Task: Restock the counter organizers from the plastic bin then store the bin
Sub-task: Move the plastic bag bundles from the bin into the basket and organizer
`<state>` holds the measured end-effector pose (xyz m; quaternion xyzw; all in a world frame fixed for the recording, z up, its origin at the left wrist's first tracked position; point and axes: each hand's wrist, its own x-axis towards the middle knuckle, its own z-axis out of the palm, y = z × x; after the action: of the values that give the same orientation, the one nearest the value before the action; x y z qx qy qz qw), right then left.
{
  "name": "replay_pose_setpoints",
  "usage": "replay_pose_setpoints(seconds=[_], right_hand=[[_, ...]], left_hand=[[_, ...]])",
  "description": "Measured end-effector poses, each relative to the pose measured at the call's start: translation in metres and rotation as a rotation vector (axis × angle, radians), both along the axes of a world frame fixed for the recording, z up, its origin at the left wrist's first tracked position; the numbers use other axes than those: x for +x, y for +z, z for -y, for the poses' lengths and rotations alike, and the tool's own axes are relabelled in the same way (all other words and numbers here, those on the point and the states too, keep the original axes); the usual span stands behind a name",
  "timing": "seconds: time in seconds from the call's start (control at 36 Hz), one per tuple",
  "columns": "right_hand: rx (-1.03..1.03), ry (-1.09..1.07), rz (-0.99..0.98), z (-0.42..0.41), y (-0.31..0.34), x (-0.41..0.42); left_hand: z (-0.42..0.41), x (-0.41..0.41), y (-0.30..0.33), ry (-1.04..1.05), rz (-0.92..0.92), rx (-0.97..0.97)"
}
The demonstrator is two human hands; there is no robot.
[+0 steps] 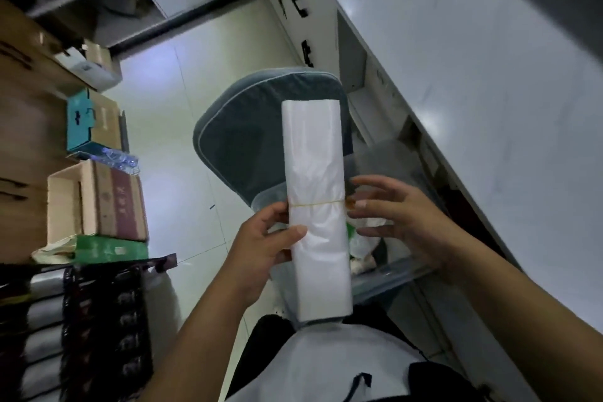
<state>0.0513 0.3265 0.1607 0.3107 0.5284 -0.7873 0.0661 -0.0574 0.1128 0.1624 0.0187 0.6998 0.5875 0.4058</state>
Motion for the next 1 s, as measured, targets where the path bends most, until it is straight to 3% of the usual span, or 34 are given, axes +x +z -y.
replay_pose_setpoints(seconds=[0.19,0.42,0.75,1.0], right_hand=[[0.072,-0.043,-0.169,0.051,0.039,0.008],[0.086,-0.311,-0.184,0.104,0.060,0.069],[0.301,-0.625,-0.057,0.173,0.091,0.228],[0.256,-0.914,-0.107,0.171,0.101,0.329]], left_hand=[[0.028,0.008,0.038,-0.020,0.003,0.227],[0.068,0.035,0.047,-0.492,0.007,0.357],[0.062,0.131,0.045,-0.833,0.073,0.481],[0.011,0.210,0.074,-1.062,0.102,0.476]])
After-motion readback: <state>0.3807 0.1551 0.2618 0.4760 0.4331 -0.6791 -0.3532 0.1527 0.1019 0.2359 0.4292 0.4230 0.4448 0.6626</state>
